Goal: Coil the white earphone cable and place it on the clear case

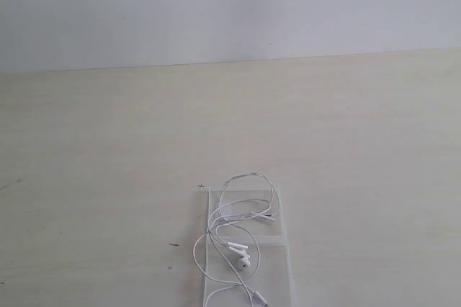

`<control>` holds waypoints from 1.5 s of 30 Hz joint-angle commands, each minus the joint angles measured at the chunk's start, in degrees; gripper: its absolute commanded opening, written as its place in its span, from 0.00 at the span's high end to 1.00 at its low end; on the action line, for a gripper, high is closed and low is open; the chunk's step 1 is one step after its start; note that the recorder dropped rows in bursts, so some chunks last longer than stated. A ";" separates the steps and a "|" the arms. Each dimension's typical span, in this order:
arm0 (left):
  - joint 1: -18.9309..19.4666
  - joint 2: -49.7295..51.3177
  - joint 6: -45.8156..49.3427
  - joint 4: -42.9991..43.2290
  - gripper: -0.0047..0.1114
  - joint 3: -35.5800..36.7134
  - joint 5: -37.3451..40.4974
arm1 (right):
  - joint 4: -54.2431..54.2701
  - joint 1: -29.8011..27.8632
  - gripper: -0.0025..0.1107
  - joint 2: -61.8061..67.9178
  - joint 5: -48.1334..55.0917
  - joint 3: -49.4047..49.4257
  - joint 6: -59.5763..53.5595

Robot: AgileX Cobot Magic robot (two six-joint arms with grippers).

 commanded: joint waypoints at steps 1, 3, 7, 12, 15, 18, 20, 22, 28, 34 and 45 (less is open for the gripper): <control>0.17 -0.38 -0.47 0.05 0.96 0.16 -0.01 | 9.60 -0.28 0.98 -0.37 2.81 0.26 -14.95; 0.17 -0.38 -0.47 0.05 0.96 0.16 -0.01 | 10.16 -0.28 0.98 -0.37 5.76 0.26 -17.31; 0.17 -0.38 -0.47 0.05 0.96 0.16 -0.01 | 10.16 -0.28 0.98 -0.37 13.45 0.26 -19.17; 0.17 -0.38 -0.47 0.05 0.96 0.16 -0.01 | 9.60 -0.28 0.98 -0.37 16.16 0.26 -19.99; 0.17 -0.38 -0.47 0.05 0.96 0.16 -0.01 | 9.60 -0.28 0.98 -0.37 16.16 0.26 -19.99; 0.17 -0.38 -0.47 0.05 0.96 0.16 -0.01 | 9.60 -0.28 0.98 -0.37 16.16 0.26 -19.99; 0.17 -0.38 -0.47 0.05 0.96 0.16 -0.01 | 9.15 -0.28 0.98 -0.37 16.16 0.26 -22.84; 0.17 -0.38 -0.47 0.05 0.96 0.16 -0.01 | 9.15 -0.28 0.98 -0.37 16.16 0.26 -27.76; 0.17 -0.38 -0.47 0.05 0.96 0.16 -0.01 | 10.29 -0.28 0.98 -0.37 16.16 0.26 -25.89; 0.17 -0.38 -0.47 0.05 0.96 0.16 -0.01 | 11.29 -0.28 0.98 -0.37 16.16 0.26 -25.38; 0.17 -0.38 -0.47 0.05 0.96 0.16 -0.01 | 11.17 -0.28 0.98 -0.37 16.16 0.26 -25.38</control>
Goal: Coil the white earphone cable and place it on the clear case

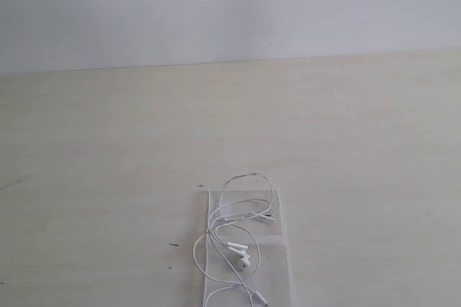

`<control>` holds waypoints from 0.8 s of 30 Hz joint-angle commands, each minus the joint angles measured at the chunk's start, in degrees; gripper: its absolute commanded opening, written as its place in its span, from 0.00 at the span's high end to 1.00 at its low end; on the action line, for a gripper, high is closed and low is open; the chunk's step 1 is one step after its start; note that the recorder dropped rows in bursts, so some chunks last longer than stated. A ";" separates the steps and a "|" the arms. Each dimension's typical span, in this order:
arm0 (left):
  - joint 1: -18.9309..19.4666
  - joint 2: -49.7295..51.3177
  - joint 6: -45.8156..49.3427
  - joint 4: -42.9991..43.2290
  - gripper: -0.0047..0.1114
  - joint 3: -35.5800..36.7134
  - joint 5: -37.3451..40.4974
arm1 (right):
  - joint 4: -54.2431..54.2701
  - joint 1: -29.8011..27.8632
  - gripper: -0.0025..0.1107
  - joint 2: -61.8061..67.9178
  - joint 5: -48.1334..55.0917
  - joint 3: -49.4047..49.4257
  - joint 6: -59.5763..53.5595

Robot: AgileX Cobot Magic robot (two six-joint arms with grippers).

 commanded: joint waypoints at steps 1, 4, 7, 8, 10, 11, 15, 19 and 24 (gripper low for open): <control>0.17 -0.38 -0.47 0.05 0.96 0.16 -0.01 | -0.03 -0.28 0.98 -0.37 0.00 0.26 -0.01; 0.17 -0.38 -0.47 0.05 0.96 0.16 -0.01 | -0.02 -0.28 0.98 -0.37 0.14 0.26 -0.21; 0.17 -0.38 -0.47 0.05 0.96 0.16 -0.01 | -8.13 -0.28 0.98 -0.37 2.41 0.26 -11.11; 0.17 -0.38 -0.47 0.05 0.96 0.16 -0.01 | -8.56 -0.28 0.98 -0.37 2.31 0.26 -13.14; 0.17 -0.38 -0.47 0.05 0.96 0.16 -0.01 | -8.61 -0.28 0.98 -0.37 2.31 0.26 -13.65; 0.17 -0.38 -0.47 0.05 0.96 0.16 -0.01 | -8.61 -0.28 0.98 -0.37 2.31 0.26 -13.65; 0.17 -0.38 -0.47 0.05 0.96 0.16 -0.01 | -8.61 -0.28 0.98 -0.37 2.31 0.26 -13.65; 0.17 -0.38 -0.47 0.05 0.96 0.16 -0.01 | -8.61 -0.28 0.98 -0.37 2.31 0.26 -13.65; 0.17 -0.38 -0.47 0.05 0.96 0.16 -0.01 | -8.61 -0.28 0.98 -0.37 2.31 0.26 -13.65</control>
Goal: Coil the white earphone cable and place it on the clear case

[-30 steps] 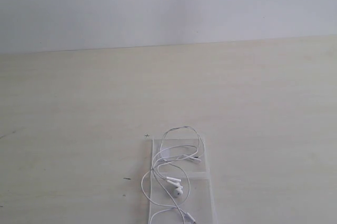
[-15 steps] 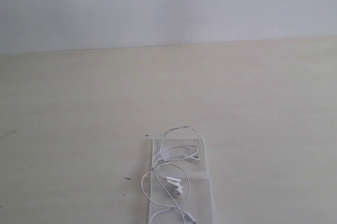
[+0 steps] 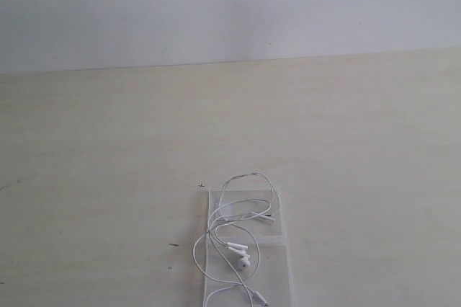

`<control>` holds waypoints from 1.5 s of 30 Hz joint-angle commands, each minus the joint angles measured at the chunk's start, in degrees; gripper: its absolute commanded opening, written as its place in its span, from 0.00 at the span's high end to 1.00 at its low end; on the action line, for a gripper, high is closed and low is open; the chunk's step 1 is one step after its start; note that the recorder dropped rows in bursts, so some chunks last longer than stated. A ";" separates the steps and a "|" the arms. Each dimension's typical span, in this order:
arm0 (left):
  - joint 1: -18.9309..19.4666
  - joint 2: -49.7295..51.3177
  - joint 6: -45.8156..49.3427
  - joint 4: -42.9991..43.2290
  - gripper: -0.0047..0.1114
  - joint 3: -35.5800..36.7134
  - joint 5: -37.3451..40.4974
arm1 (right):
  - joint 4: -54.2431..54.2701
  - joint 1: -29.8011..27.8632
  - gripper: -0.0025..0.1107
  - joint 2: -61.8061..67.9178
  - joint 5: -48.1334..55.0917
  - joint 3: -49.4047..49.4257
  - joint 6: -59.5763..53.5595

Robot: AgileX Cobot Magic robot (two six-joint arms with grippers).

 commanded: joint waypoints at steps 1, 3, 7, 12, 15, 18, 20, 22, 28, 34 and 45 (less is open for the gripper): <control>0.17 -0.38 -0.47 0.05 0.96 0.16 -0.01 | -0.18 -0.28 0.98 -0.37 -0.20 0.26 -0.46; 0.17 -0.38 -0.47 0.05 0.96 0.16 -0.01 | 0.33 -0.28 0.98 -0.37 -0.20 0.26 0.00; 0.17 -0.38 -0.47 0.05 0.96 0.16 -0.01 | 0.78 -0.28 0.98 -0.37 -0.20 0.26 4.49; 0.17 -0.38 -0.47 0.05 0.96 0.16 -0.01 | 0.90 -0.28 0.98 -0.37 -0.20 0.26 15.00; 0.17 -0.38 -0.47 0.05 0.96 0.16 -0.01 | 0.90 -0.28 0.98 -0.37 -0.20 0.26 15.16; 0.17 -0.38 -0.47 0.05 0.96 0.16 -0.01 | 0.90 -0.28 0.98 -0.37 -0.20 0.26 15.16; 0.17 -0.38 -0.47 0.05 0.96 0.16 -0.01 | 0.90 -0.28 0.98 -0.37 -0.20 0.26 15.16; 0.17 -0.38 -0.47 0.05 0.96 0.16 -0.01 | 0.90 -0.28 0.98 -0.37 -0.20 0.26 15.16; 0.17 -0.38 -0.47 0.05 0.96 0.16 -0.01 | 0.90 -0.28 0.98 -0.37 -0.20 0.26 15.04; 0.17 -0.38 -0.47 0.05 0.96 0.16 -0.01 | 0.78 -0.28 0.98 -0.37 -0.20 0.26 15.15; 0.17 -0.38 -0.47 0.05 0.96 0.16 -0.01 | 0.78 -0.28 0.98 -0.37 -0.20 0.26 15.02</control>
